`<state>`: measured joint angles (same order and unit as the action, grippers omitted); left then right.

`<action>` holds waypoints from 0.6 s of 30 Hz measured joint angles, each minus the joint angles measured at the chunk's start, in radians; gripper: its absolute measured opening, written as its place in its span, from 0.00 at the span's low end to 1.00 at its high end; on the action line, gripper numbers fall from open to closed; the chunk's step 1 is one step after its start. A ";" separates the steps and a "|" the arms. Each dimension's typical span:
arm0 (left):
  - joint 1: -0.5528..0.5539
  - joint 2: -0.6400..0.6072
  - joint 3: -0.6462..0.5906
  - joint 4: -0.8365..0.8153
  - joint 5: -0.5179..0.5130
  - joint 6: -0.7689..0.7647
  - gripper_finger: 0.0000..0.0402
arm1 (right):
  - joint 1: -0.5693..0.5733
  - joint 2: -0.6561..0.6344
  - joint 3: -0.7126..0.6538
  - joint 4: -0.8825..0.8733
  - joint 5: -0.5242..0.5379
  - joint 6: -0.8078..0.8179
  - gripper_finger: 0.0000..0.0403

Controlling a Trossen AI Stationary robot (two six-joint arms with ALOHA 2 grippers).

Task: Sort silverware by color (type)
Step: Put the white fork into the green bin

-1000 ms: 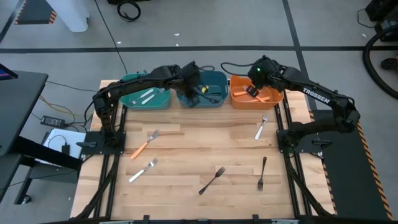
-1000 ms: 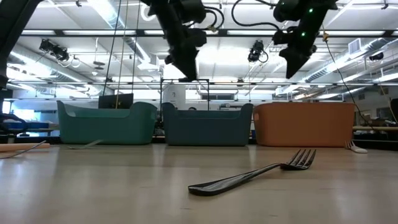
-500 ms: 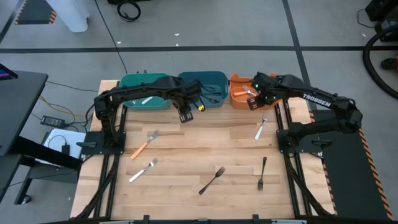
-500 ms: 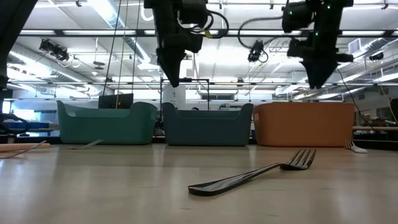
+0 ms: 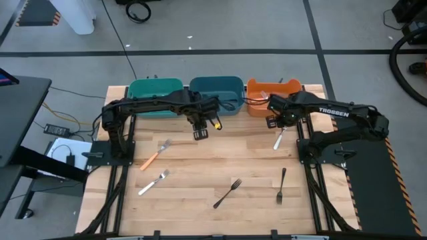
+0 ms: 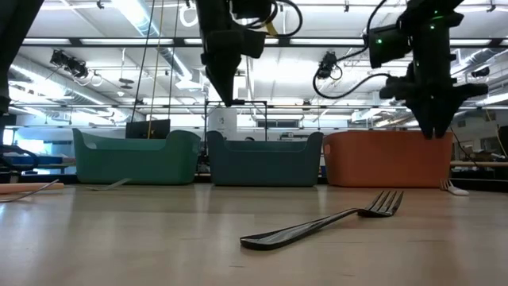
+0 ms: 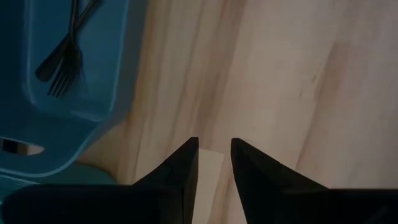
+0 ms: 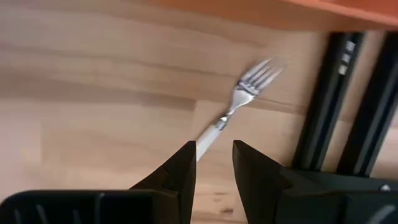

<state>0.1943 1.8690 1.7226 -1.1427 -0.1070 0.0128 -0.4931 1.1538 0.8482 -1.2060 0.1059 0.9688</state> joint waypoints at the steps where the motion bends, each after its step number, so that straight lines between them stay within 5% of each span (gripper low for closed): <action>1: -0.007 0.000 0.000 0.000 0.000 0.000 0.26 | 0.002 0.000 -0.014 0.004 0.011 0.037 0.28; 9: -0.060 0.000 0.000 0.003 0.000 0.000 0.26 | 0.003 0.000 -0.124 0.013 -0.011 0.319 0.28; 18: -0.075 0.000 0.000 0.041 -0.001 -0.001 0.26 | 0.003 0.000 -0.238 0.231 -0.021 0.375 0.28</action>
<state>0.1190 1.8690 1.7226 -1.1016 -0.1078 0.0120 -0.4900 1.1538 0.6105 -0.9745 0.0845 1.3437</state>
